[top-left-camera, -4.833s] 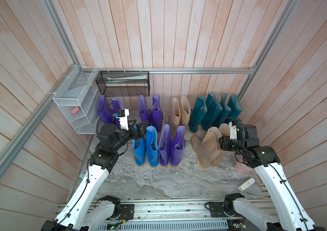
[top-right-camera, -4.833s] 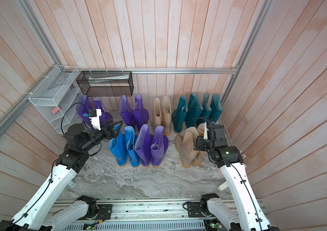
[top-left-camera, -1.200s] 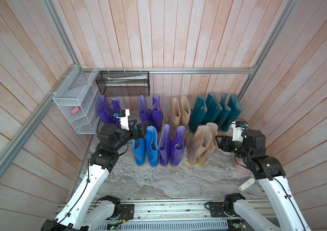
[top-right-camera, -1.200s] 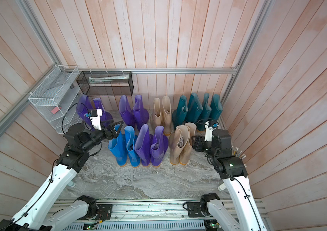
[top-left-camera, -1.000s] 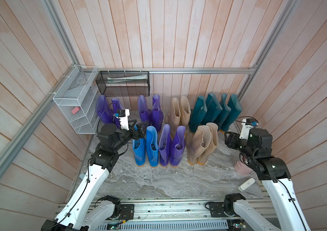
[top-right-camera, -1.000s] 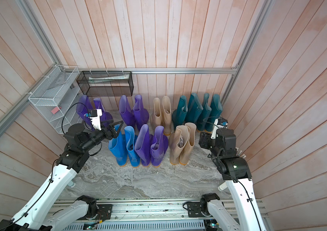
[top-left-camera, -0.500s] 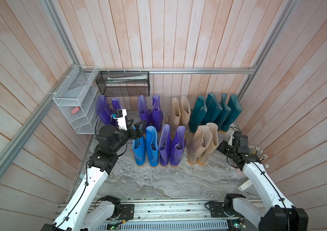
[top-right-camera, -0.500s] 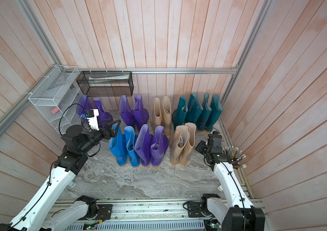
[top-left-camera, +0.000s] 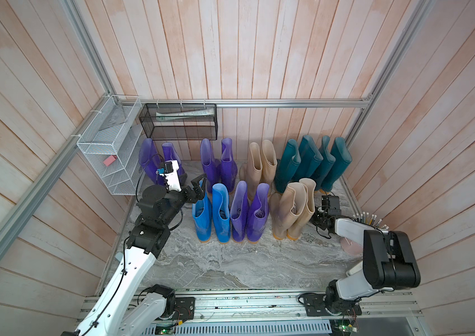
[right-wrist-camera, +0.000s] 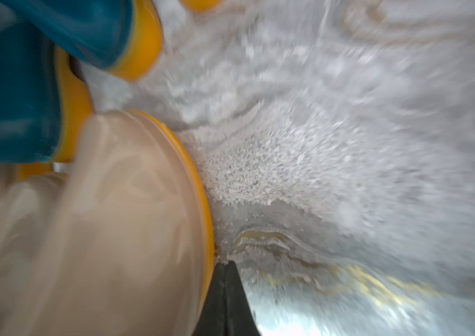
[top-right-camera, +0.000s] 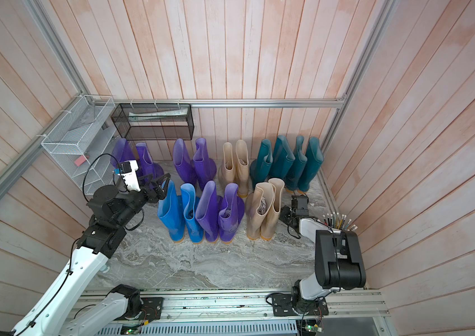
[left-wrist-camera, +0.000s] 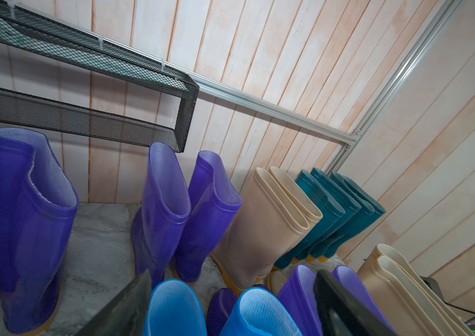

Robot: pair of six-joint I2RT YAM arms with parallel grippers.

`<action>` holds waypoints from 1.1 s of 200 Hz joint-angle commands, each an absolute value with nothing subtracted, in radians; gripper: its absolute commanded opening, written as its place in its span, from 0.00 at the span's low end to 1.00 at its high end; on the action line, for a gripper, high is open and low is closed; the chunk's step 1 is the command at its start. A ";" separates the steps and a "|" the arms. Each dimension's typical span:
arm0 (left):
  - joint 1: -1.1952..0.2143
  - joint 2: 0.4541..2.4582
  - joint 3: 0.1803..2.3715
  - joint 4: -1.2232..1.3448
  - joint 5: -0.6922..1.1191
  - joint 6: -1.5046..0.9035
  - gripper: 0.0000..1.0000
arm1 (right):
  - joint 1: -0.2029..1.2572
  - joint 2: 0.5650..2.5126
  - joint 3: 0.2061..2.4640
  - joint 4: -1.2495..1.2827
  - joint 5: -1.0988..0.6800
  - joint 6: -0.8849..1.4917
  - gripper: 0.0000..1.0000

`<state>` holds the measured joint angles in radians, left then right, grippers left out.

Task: Match and arrange rain boots in pairs
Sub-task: Adjust the rain boot at the center of the board, then reset both arms

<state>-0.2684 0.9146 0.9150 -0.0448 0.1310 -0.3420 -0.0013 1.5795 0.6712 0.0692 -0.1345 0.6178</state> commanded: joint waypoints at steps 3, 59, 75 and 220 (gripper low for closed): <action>-0.270 0.899 0.897 -0.029 0.064 -0.313 0.90 | 0.009 1.624 0.680 0.176 -0.239 0.640 0.00; -0.270 0.914 0.890 -0.016 0.064 -0.301 0.91 | 0.008 1.651 0.684 0.195 -0.293 0.602 0.00; -0.270 0.916 0.887 -0.018 0.051 -0.293 0.91 | 0.000 1.632 0.687 0.166 -0.280 0.591 0.00; -0.268 0.684 0.666 -0.110 -0.449 -0.449 1.00 | -0.010 0.807 0.357 0.379 0.107 0.660 0.98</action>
